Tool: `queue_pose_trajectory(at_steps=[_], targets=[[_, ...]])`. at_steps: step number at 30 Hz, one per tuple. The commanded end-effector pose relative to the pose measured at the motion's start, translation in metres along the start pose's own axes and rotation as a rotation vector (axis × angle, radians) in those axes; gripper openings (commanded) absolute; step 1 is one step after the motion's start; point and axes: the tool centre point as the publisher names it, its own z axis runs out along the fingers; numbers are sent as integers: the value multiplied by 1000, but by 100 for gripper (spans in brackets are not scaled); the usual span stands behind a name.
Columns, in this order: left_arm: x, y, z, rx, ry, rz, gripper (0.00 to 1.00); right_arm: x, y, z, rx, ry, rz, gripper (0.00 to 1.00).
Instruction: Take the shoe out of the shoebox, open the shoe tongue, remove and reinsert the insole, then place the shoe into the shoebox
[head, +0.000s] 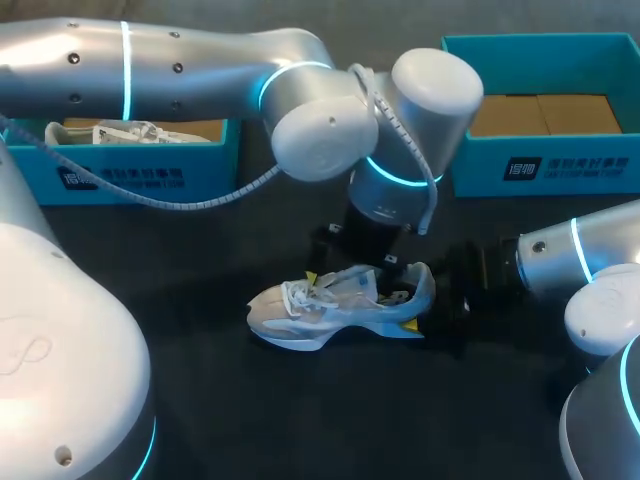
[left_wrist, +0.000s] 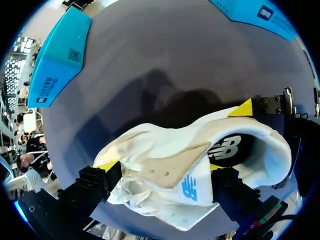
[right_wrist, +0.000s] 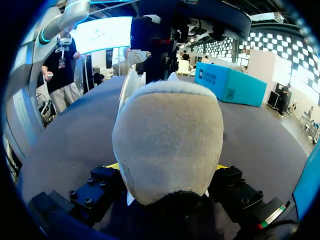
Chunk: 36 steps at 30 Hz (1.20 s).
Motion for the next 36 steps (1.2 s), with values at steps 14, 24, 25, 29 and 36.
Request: queue_pose_trajectory(at_steps=[14, 24, 25, 29, 36], targets=[[-25, 11, -32, 6, 17, -59, 100, 1, 1, 3, 6, -1, 0, 0], [-27, 13, -41, -6, 53, -60, 67, 1, 1, 3, 6, -1, 0, 0], [-27, 13, -42, -9, 60, -61, 48, 1, 1, 3, 6, -1, 0, 0], [-30, 15, -45, -16, 89, -59, 24, 1, 1, 3, 6, -1, 0, 0], [-35, 19, -48, -32, 148, -50, 0, 1, 1, 3, 6, -1, 0, 0]])
